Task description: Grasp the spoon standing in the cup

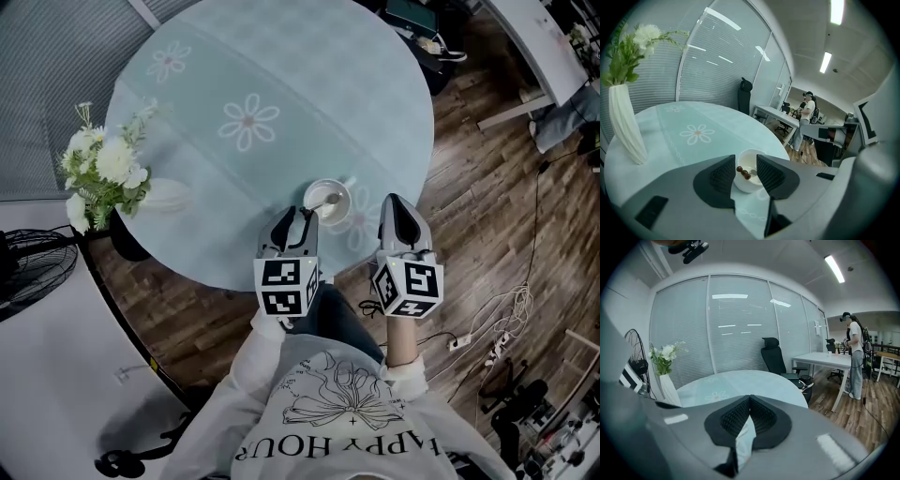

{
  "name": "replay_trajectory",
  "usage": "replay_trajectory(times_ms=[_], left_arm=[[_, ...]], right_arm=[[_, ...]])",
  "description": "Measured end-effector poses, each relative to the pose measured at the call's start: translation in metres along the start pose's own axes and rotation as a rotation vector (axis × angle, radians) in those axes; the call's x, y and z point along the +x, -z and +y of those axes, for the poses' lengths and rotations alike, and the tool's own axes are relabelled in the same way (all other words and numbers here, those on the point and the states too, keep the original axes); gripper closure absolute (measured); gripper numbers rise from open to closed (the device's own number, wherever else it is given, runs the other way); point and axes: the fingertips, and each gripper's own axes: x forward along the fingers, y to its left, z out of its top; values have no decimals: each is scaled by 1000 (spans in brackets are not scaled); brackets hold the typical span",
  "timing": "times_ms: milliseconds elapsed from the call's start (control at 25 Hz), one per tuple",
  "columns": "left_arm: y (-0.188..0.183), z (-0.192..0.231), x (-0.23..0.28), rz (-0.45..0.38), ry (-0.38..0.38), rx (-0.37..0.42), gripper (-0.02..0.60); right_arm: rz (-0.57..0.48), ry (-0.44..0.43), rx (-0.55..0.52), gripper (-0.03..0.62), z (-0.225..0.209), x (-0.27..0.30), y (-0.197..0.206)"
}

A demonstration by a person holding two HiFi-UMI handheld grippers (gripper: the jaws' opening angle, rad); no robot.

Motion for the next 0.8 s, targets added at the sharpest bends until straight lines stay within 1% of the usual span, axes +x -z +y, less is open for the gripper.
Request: replay_trajectory(times_ms=[200, 560, 760, 800], left_arm=[[9, 0, 8, 36, -1, 8, 446], [24, 4, 22, 92, 4, -8, 439], [28, 4, 27, 105, 12, -27, 442], [28, 4, 28, 105, 12, -33, 457]], right_arm=[[15, 7, 5, 583, -4, 2, 6], [37, 12, 8, 583, -4, 5, 16], [48, 10, 10, 583, -4, 6, 21], [50, 10, 10, 583, -4, 6, 22]])
